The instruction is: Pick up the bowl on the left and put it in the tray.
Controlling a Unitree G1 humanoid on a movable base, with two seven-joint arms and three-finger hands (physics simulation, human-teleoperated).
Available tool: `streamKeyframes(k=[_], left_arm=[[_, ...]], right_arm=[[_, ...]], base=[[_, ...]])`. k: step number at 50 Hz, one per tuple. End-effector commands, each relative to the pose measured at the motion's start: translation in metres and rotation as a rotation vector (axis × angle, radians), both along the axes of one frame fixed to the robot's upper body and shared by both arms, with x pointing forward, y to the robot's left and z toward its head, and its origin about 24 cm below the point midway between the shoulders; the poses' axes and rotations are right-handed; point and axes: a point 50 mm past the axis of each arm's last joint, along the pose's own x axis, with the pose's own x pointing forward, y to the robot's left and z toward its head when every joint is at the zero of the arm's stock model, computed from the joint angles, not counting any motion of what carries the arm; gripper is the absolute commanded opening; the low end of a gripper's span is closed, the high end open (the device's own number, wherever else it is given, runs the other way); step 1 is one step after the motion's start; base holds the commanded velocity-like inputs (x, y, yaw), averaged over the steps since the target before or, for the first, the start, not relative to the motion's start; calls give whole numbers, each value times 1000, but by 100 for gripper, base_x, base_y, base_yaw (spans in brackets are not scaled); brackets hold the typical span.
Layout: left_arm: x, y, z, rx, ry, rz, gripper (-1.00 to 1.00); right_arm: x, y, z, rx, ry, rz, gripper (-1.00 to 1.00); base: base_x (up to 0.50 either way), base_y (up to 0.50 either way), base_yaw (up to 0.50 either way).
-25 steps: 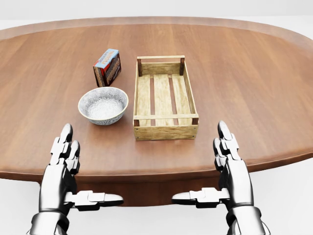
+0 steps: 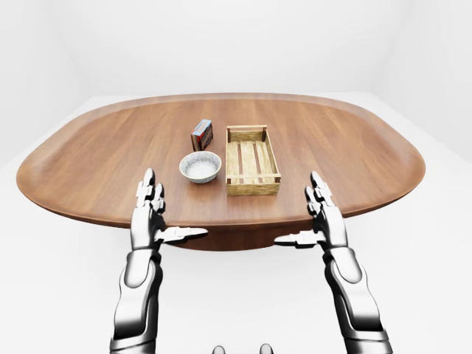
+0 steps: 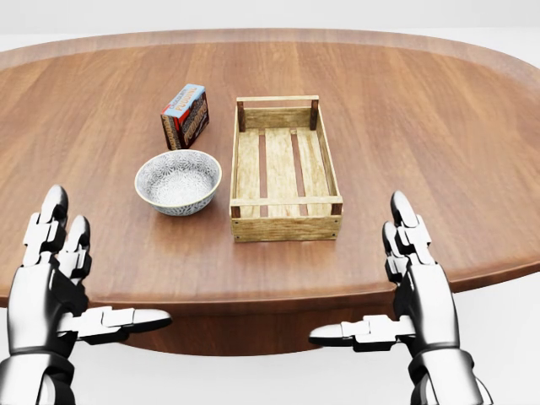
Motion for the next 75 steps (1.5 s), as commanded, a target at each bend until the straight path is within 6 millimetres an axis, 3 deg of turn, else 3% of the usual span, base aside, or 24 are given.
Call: streamKeyframes(k=[1, 22, 28, 53, 59, 75], left_arm=[[-5, 18, 25, -11, -106, 51, 100], [-3, 51, 38, -21, -148, 149, 100], [-4, 55, 36, -22, -138, 159, 100], [-11, 59, 48, -26, -197, 171, 100], [-8, 60, 43, -27, -173, 173, 100], [-9, 60, 47, -25, -188, 180, 100]], right_arm=[[-5, -3, 27, -35, -112, -2, 96], [-46, 0, 128, -221, -572, 26, 96], [-54, -1, 138, -235, -625, 22, 97], [-53, -1, 139, -283, -621, 19, 96], [-45, 0, 126, -268, -557, 18, 96], [-47, 1, 133, -217, -595, 36, 96]], base=[[0, 0, 0], [0, 0, 0], [0, 0, 0], [0, 40, 0], [0, 48, 0], [20, 1, 0]])
